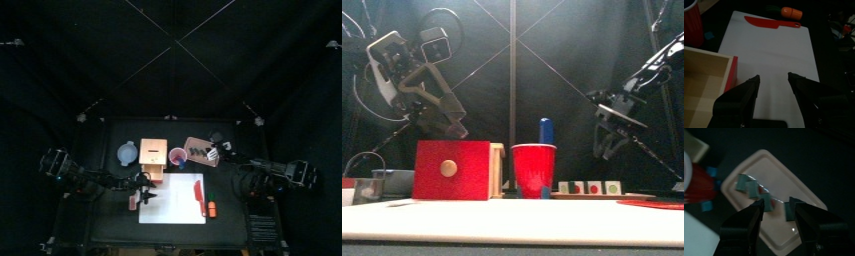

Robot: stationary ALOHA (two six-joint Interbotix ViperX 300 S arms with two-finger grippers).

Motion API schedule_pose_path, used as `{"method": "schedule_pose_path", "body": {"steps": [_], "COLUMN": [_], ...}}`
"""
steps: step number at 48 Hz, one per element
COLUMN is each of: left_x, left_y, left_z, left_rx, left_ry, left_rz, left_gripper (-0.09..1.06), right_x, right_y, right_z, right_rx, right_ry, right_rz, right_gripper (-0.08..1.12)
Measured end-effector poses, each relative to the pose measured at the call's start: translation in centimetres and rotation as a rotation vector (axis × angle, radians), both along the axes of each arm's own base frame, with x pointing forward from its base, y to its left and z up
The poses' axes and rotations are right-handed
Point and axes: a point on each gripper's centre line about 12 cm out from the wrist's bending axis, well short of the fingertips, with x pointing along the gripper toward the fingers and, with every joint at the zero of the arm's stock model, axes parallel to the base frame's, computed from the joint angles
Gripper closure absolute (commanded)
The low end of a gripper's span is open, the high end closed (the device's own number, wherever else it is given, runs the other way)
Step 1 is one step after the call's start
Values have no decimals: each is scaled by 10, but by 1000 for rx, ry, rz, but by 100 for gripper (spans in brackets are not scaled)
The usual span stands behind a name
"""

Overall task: Place sushi on board then cut the sushi with the knife then place the pieces on the plate
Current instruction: Place the 4 sushi pieces on the plate

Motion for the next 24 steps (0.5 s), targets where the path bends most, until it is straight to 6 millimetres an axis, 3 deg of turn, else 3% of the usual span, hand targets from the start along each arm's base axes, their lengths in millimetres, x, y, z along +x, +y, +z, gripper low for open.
{"method": "schedule_pose_path", "body": {"steps": [5,13,24], "left_x": [0,4,13], "left_y": [0,-1,-18], "left_z": [0,4,18], "left_rx": [0,-7,-39], "left_ry": [-1,-14,-54], "left_rz": [0,1,-24], "left_gripper": [11,11,11], "right_x": [14,29,39], "right_y": [28,75,109], "right_z": [21,33,42], "right_rx": [-36,-43,-8], "right_ry": [-102,-184,-218], "right_rz": [150,371,478], "right_gripper": [23,23,23]}}
